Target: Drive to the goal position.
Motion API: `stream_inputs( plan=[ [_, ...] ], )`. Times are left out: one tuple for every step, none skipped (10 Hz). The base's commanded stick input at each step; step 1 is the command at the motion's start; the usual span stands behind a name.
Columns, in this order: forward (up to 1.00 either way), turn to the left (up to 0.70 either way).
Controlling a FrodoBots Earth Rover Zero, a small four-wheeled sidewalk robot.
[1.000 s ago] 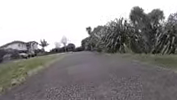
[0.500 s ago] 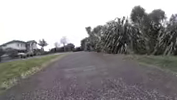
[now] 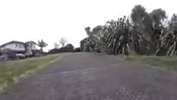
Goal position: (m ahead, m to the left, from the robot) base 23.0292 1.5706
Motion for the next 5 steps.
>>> stream_inputs(
  plan=[
    [0.7,0.0],
    [0.7,0.0],
    [0.7,0.0],
    [0.7,0.0],
    [0.7,0.0]
  ],
)
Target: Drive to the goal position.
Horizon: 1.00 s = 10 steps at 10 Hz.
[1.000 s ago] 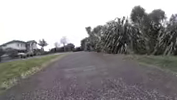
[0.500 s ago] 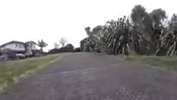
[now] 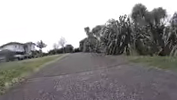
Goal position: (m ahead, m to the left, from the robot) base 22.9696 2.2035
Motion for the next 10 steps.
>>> stream_inputs(
  plan=[
    [0.7,0.0],
    [0.7,0.0],
    [0.7,0.0],
    [0.7,0.01],
    [0.7,0.05],
    [0.7,0.15],
    [0.7,0.35],
    [0.7,0.35],
    [0.7,0.11],
    [0.7,0.0]
  ],
)
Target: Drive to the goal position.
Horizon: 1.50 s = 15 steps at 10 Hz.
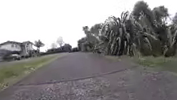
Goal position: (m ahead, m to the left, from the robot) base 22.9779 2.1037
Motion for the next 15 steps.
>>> stream_inputs(
  plan=[
    [0.7,0.0],
    [0.7,0.0],
    [0.7,0.0],
    [0.7,0.0],
    [0.7,0.0],
    [0.7,0.0],
    [0.7,0.0],
    [0.7,0.0],
    [0.7,0.09],
    [0.7,0.3],
    [0.7,0.35],
    [0.7,0.29],
    [0.7,0.07],
    [0.7,0.0],
    [0.7,0.01]
  ],
)
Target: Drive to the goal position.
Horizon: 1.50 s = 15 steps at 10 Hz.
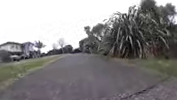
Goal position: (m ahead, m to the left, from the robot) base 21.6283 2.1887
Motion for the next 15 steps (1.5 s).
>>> stream_inputs(
  plan=[
    [0.7,0.05],
    [0.7,0.0],
    [0.7,0.0],
    [0.7,0.0],
    [0.7,0.0],
    [0.7,0.13],
    [0.7,0.23],
    [0.7,0.31],
    [0.7,0.35],
    [0.7,0.35],
    [0.7,0.15],
    [0.7,0.01],
    [0.7,0.0],
    [0.7,0.0],
    [0.7,0.0]
  ],
)
